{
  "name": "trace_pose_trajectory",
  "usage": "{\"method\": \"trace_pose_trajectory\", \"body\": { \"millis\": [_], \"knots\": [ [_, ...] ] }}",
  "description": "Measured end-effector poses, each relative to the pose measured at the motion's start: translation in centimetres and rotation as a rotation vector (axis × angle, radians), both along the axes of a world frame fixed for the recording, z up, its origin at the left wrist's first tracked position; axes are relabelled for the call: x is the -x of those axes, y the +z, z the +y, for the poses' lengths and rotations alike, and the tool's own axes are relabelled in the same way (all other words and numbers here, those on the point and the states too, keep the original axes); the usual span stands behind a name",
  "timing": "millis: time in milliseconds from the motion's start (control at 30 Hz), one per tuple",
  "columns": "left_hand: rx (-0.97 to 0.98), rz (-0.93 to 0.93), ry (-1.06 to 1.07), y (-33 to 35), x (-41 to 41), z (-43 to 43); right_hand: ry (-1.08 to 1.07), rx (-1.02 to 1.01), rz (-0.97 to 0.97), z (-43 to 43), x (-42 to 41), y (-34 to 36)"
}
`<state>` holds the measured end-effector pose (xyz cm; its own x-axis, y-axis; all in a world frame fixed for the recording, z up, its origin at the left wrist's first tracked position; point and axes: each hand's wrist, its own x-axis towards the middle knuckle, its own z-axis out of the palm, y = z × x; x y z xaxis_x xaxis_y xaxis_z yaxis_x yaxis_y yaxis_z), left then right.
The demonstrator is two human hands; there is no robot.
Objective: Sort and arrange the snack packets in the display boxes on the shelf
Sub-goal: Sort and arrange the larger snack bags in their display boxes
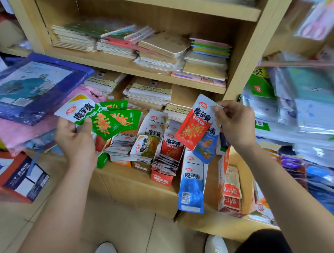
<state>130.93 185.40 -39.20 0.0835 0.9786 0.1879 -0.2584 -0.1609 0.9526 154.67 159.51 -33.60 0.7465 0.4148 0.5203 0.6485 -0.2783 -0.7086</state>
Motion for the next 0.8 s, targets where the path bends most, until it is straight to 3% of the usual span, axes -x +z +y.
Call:
{"method": "trace_pose_trajectory", "body": {
  "millis": [200, 400, 533, 667, 800],
  "knots": [
    [-0.018, -0.029, -0.028, 0.0, -0.2, -0.6, -0.006, 0.169, -0.073, -0.4, 0.3, -1.5],
    [-0.014, -0.024, -0.03, -0.5, -0.1, -0.1, 0.051, 0.029, -0.111, 1.4, 1.9, -1.3],
    [-0.015, -0.016, -0.027, -0.4, 0.3, 0.2, 0.097, 0.061, -0.156, 2.8, 3.1, -2.5],
    [0.004, -0.013, -0.014, -0.4, 0.7, 0.4, 0.152, 0.132, -0.038, 3.5, 3.5, -4.3],
    [0.016, -0.03, -0.005, -0.3, 1.0, 0.8, 0.008, 0.069, 0.037, 3.2, 3.6, -4.2]
  ]
}}
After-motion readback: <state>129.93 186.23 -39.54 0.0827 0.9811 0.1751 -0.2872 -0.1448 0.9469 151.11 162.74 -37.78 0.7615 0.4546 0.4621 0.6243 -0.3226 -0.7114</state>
